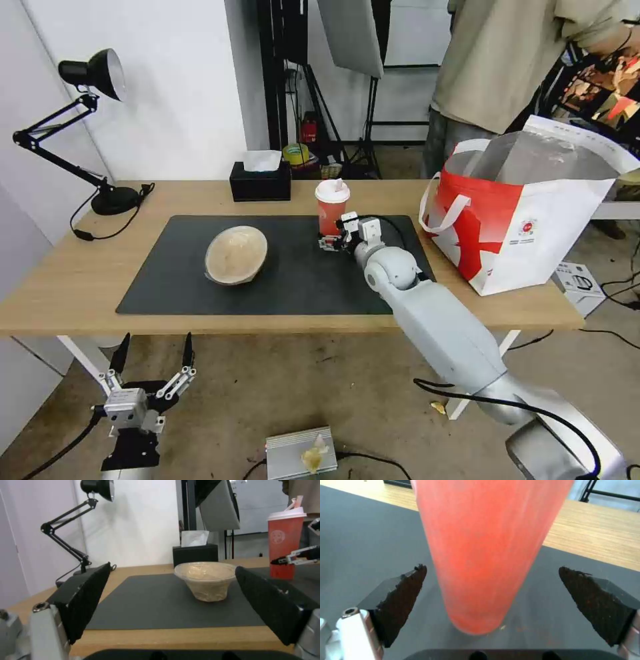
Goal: Pick up the trash from the table and place it into the takeout bag.
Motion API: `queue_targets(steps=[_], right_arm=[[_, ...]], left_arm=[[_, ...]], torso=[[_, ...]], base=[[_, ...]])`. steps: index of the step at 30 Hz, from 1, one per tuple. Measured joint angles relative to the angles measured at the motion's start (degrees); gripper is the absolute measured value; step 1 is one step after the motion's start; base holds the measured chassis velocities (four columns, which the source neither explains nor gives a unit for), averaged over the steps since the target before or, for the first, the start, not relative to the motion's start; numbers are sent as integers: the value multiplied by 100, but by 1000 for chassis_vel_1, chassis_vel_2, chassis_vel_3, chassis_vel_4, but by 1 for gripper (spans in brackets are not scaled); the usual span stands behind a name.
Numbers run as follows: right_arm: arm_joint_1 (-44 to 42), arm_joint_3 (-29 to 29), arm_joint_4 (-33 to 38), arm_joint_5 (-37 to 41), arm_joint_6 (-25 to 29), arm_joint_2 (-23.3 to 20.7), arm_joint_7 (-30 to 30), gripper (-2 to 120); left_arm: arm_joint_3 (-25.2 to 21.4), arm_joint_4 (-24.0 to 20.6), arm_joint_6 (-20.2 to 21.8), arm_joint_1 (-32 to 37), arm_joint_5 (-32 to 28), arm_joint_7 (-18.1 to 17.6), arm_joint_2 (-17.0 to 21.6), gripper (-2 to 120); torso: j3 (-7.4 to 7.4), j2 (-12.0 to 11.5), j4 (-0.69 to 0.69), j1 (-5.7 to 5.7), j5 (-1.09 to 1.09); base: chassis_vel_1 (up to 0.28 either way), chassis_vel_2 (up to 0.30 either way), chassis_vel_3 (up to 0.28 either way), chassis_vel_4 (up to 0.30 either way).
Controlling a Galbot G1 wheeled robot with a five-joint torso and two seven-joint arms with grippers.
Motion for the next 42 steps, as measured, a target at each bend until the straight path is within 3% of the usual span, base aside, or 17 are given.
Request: queue_targets(steps=[17,24,31,42], right_arm=[[139,9,-699,-329,479,352,-156,99],[118,0,-738,-342,623,331,-236,78],[85,-10,-700,-332,658,291,-247,48],[-5,-116,-291,-215,622,135,-181,23]], left_arm=[[40,96,-18,8,1,-1,47,100],[32,115,-24,-7,1,-1,42,100],[23,144,-26,-29,-1,-1,33,100],[-14,136,-42,-26,-6,-1,-12,100]], torso=[[0,0,0,0,0],[0,0,0,0,0],[0,0,0,0,0],[0,0,0,0,0]], base=[[0,0,0,0],[0,0,0,0],[0,0,0,0],[0,0,0,0]])
